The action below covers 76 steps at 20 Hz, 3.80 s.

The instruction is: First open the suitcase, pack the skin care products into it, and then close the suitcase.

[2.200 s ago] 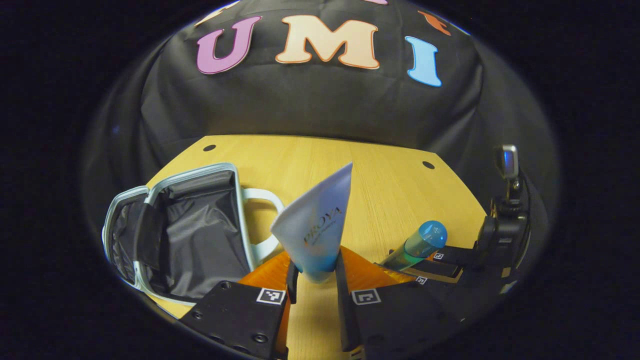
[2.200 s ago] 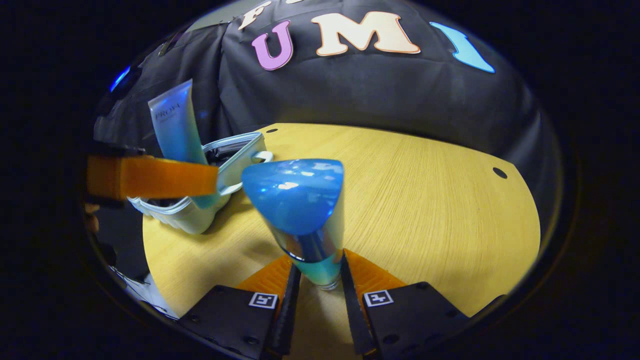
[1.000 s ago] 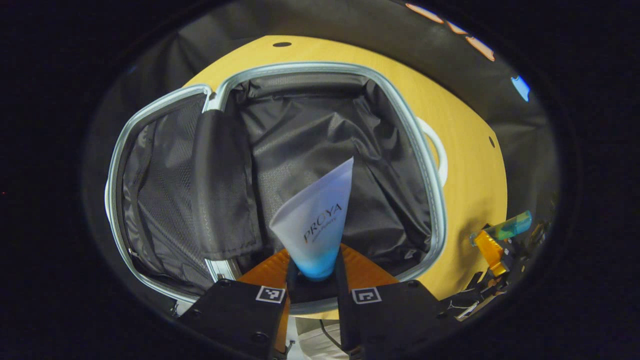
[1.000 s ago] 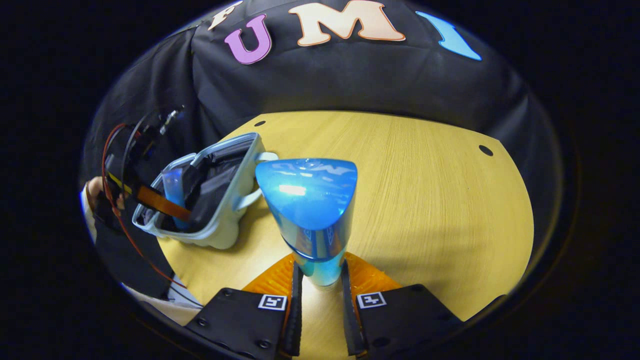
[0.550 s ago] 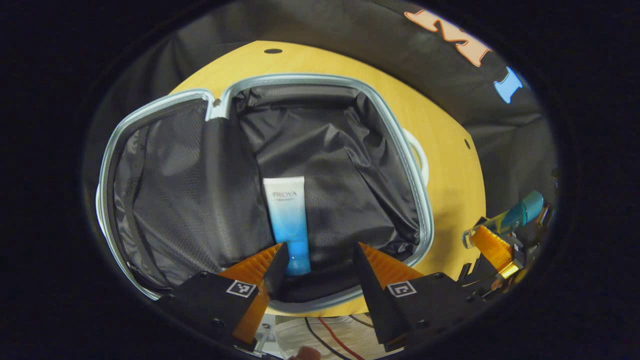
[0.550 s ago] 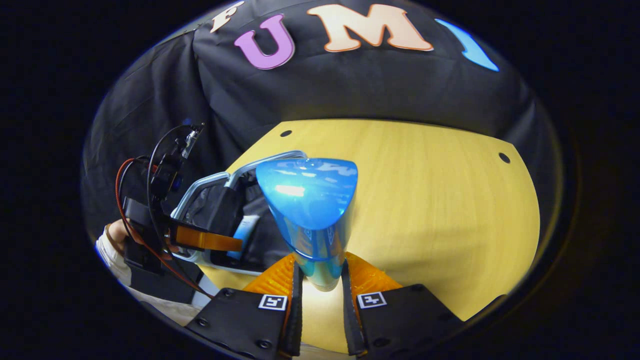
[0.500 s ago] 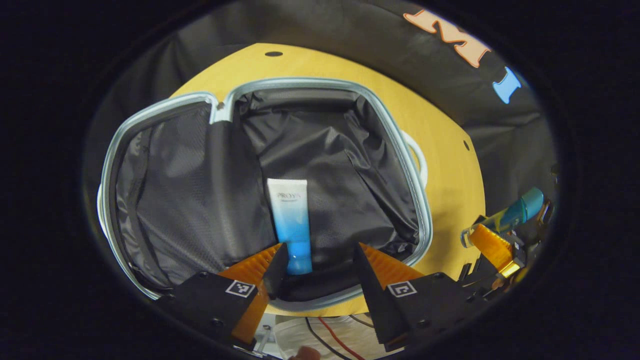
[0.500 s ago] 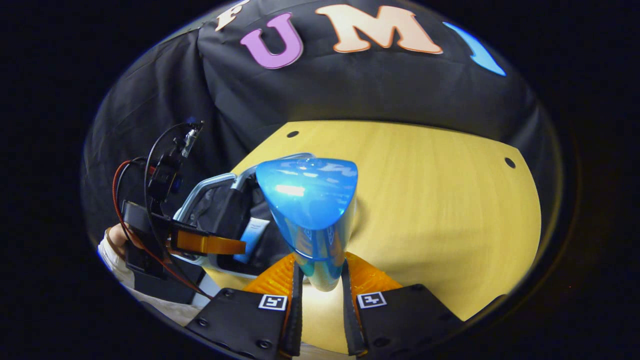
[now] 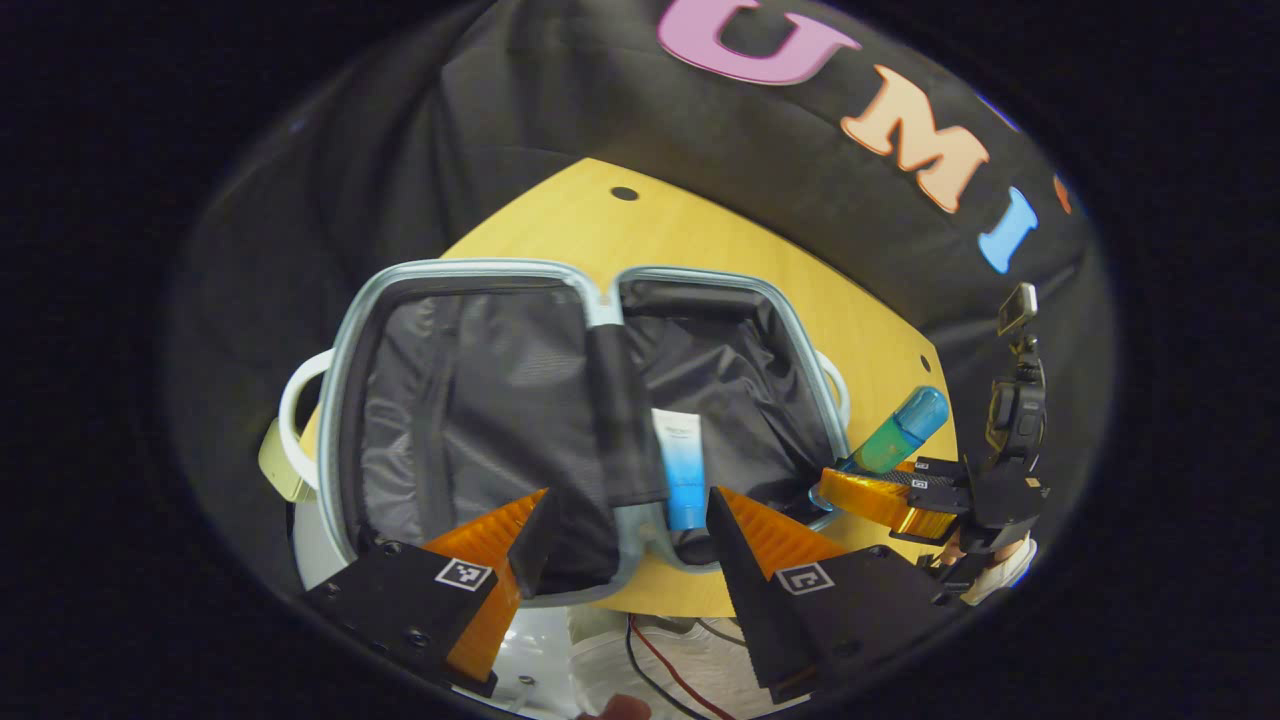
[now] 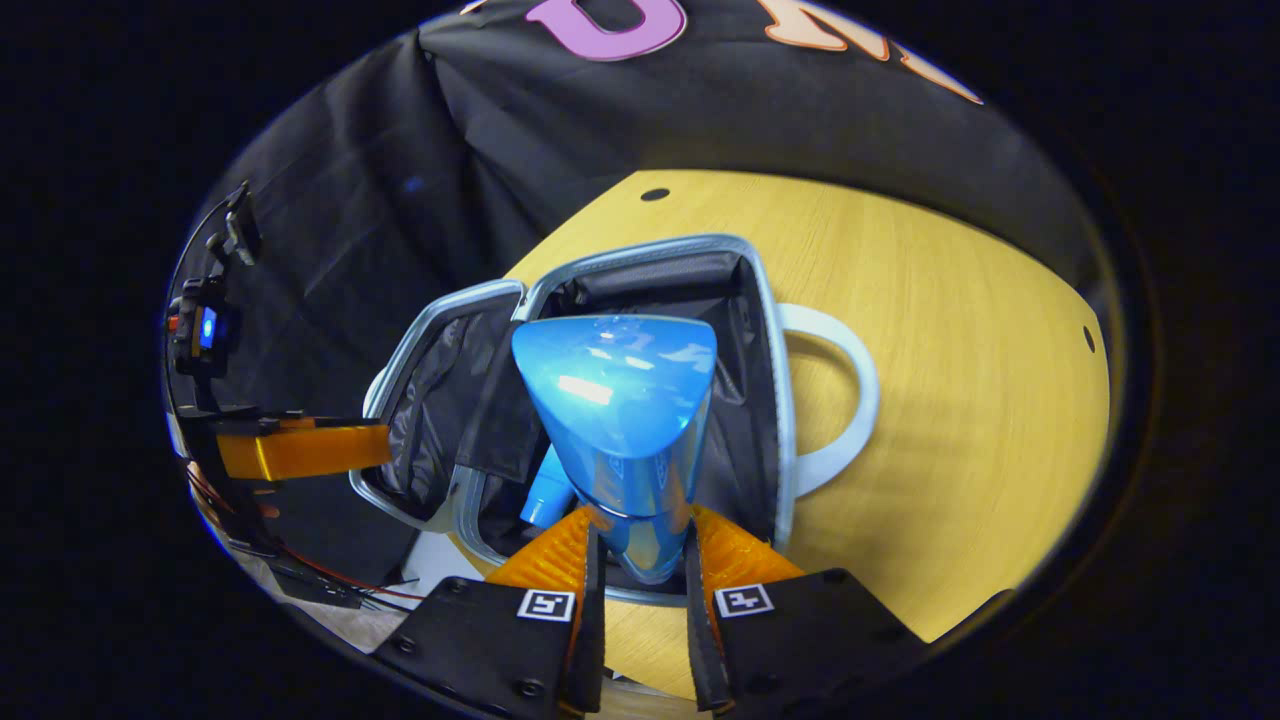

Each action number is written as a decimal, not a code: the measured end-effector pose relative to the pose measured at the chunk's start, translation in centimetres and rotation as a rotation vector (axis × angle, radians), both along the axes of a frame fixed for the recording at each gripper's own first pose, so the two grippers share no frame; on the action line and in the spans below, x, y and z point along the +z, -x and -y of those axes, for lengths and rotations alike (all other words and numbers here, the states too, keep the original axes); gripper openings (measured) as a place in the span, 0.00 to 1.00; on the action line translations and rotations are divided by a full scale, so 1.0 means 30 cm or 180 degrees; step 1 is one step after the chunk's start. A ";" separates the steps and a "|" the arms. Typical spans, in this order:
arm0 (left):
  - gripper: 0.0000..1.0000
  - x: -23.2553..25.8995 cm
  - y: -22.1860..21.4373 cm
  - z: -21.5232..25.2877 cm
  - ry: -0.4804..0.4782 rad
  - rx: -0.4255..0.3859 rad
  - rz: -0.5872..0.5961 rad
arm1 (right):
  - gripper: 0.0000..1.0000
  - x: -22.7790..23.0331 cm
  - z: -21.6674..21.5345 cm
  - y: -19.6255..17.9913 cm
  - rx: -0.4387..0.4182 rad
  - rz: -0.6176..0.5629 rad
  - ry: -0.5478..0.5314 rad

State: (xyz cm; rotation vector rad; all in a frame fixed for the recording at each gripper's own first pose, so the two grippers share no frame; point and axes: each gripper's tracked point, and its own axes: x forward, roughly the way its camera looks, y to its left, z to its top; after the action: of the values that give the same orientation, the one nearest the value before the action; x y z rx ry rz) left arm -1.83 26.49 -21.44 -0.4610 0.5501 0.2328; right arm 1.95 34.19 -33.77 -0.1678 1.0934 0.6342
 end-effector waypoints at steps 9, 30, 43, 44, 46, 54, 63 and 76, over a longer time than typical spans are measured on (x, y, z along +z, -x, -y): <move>0.87 -0.062 0.267 -0.408 0.0387 0.1061 0.0098 | 0.33 -0.147 -0.035 0.034 0.0018 -0.0416 0.0373; 0.87 -0.263 0.243 -0.848 0.1068 0.1401 0.0043 | 0.99 -0.065 -0.130 -0.025 -0.0290 -0.0249 -0.0155; 0.11 -0.357 0.140 -0.832 0.1628 0.1417 0.0054 | 0.94 0.130 0.140 -0.205 -0.0953 0.0311 -0.0249; 0.10 -0.349 0.139 -0.830 0.1616 0.1369 0.0103 | 0.98 0.119 0.147 -0.197 -0.0961 0.0288 -0.0238; 0.07 -0.332 0.136 -0.822 0.1635 0.1285 0.0193 | 0.98 0.099 0.150 -0.178 -0.0925 0.0260 -0.0189; 0.04 -0.247 0.174 -0.781 0.1681 0.1152 0.0330 | 0.99 0.072 0.100 -0.173 -0.0821 0.0252 -0.0214; 0.04 0.049 0.252 -0.679 0.1397 0.0976 0.0631 | 0.99 0.113 0.159 -0.195 -0.0919 0.0417 -0.0301; 0.04 0.385 0.232 -0.359 0.0693 0.0646 0.0720 | 0.98 0.179 0.378 -0.180 -0.1154 0.0508 -0.0529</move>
State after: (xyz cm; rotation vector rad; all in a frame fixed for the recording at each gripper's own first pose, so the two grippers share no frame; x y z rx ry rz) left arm -8.80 37.25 -9.88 -0.7463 0.3073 0.3118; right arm 7.34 22.85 -28.40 0.1210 0.8837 0.3756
